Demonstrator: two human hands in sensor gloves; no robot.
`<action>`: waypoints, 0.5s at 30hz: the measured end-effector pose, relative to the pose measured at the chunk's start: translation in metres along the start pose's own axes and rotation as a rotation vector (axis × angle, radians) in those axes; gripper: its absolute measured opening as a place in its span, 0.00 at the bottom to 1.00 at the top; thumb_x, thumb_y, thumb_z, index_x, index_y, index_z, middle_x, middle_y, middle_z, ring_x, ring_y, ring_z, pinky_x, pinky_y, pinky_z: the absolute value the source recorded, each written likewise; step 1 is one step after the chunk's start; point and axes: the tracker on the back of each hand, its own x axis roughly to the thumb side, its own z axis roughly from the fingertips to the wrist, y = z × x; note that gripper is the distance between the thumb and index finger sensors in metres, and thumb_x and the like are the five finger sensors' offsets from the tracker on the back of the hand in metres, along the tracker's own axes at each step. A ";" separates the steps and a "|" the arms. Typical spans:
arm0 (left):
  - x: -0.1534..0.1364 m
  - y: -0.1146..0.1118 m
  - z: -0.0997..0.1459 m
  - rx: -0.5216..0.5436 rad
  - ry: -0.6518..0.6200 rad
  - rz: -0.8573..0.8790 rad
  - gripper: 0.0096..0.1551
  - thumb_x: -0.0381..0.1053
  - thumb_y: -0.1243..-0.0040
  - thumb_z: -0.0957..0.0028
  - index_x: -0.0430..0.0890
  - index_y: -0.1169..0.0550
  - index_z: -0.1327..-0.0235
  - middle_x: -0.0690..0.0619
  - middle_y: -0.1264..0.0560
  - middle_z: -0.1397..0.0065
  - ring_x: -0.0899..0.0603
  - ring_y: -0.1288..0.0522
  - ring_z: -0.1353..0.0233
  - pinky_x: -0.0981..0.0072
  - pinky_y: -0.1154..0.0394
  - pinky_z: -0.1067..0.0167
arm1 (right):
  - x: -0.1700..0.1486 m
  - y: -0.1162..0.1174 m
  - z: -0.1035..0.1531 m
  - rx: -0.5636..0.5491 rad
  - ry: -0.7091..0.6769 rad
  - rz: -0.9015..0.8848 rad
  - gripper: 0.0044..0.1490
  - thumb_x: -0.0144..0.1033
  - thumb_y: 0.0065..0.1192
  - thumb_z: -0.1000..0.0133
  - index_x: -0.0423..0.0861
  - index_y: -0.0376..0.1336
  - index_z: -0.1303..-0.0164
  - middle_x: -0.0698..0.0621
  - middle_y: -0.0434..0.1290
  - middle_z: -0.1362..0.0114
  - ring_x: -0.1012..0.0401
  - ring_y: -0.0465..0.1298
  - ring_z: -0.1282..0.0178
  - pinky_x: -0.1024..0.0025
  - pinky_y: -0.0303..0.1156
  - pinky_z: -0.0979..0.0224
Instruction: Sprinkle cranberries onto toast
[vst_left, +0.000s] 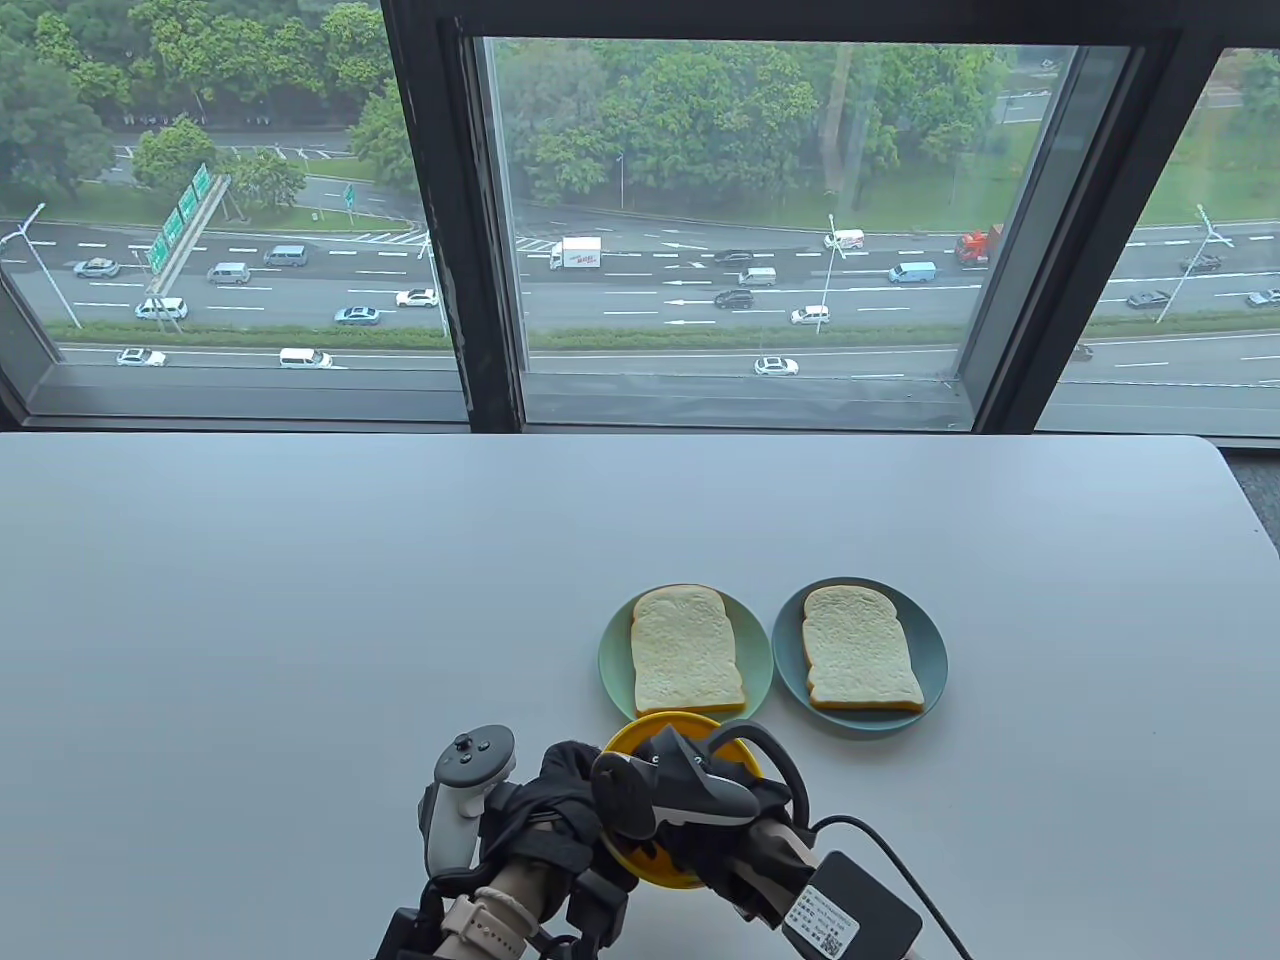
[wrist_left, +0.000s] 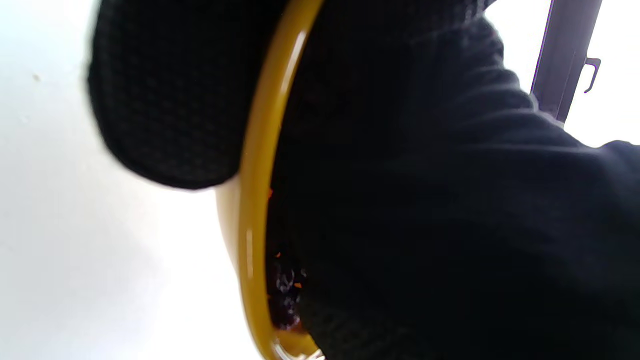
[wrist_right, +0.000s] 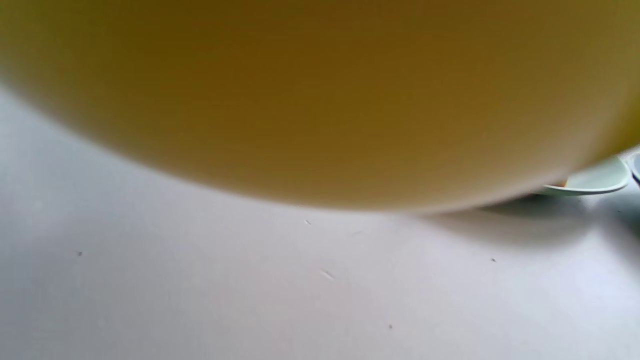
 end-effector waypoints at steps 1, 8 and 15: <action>0.000 0.001 -0.002 0.006 0.013 -0.016 0.32 0.41 0.42 0.51 0.51 0.45 0.39 0.40 0.36 0.46 0.36 0.29 0.56 0.59 0.10 0.70 | 0.000 0.001 -0.002 0.006 -0.003 0.010 0.37 0.39 0.65 0.58 0.58 0.53 0.40 0.50 0.61 0.32 0.54 0.71 0.36 0.78 0.84 0.49; -0.002 0.008 -0.005 0.028 0.025 -0.011 0.31 0.42 0.43 0.50 0.51 0.45 0.39 0.41 0.35 0.46 0.38 0.28 0.56 0.61 0.10 0.70 | -0.011 -0.008 0.000 -0.121 -0.011 -0.052 0.29 0.37 0.69 0.60 0.62 0.61 0.49 0.54 0.64 0.33 0.57 0.74 0.37 0.81 0.84 0.50; -0.004 0.006 -0.007 0.009 0.041 0.010 0.31 0.42 0.43 0.50 0.51 0.44 0.39 0.41 0.34 0.46 0.38 0.27 0.56 0.62 0.10 0.70 | -0.024 -0.021 0.009 -0.142 -0.027 -0.050 0.28 0.37 0.71 0.61 0.64 0.63 0.52 0.55 0.66 0.34 0.58 0.75 0.38 0.83 0.85 0.51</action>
